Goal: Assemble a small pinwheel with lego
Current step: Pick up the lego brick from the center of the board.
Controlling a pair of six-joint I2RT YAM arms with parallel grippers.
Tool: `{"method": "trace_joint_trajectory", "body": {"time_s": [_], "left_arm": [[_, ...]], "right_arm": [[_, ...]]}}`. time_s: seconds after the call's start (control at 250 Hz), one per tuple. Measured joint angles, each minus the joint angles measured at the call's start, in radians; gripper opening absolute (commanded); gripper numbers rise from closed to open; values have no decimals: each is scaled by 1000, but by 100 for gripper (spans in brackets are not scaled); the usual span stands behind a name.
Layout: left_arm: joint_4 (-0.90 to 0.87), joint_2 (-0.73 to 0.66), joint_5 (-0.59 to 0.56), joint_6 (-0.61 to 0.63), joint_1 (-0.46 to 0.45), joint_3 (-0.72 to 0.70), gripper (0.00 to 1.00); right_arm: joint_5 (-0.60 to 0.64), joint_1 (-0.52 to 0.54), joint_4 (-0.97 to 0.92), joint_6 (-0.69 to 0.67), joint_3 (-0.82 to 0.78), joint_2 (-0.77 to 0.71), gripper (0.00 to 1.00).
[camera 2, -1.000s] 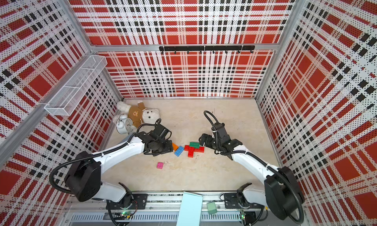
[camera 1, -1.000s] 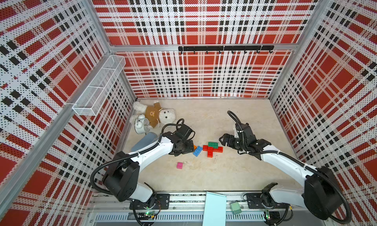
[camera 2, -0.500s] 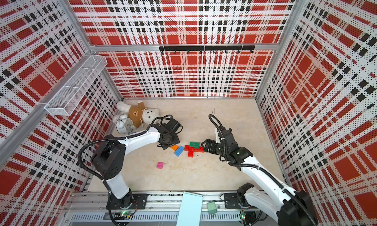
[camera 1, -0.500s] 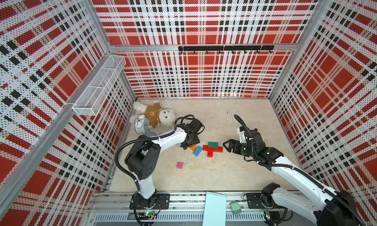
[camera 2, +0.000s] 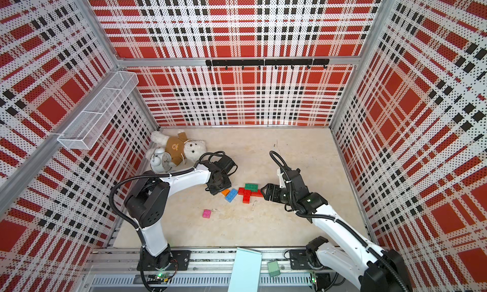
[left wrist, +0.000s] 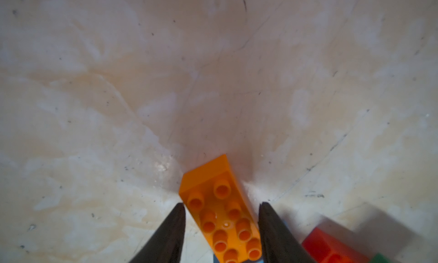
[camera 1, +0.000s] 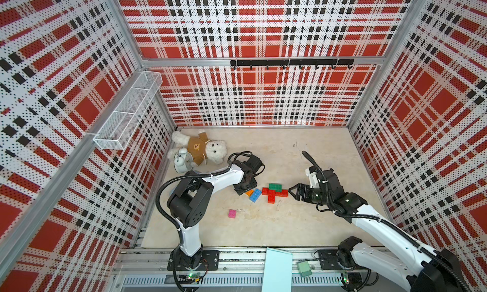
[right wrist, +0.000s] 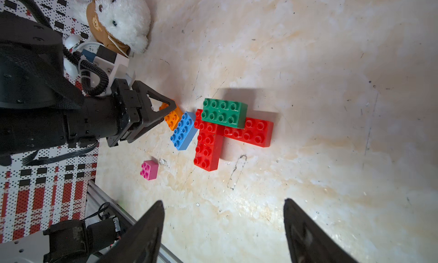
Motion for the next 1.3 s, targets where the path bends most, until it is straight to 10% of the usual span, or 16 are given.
{"method": "trace_joint_trajectory", "body": {"time_s": [1.301], "left_arm": [[-44,85,144,-47,100,73,40]], "right_arm": [[-62,0,87,35,-40,2,71]]}}
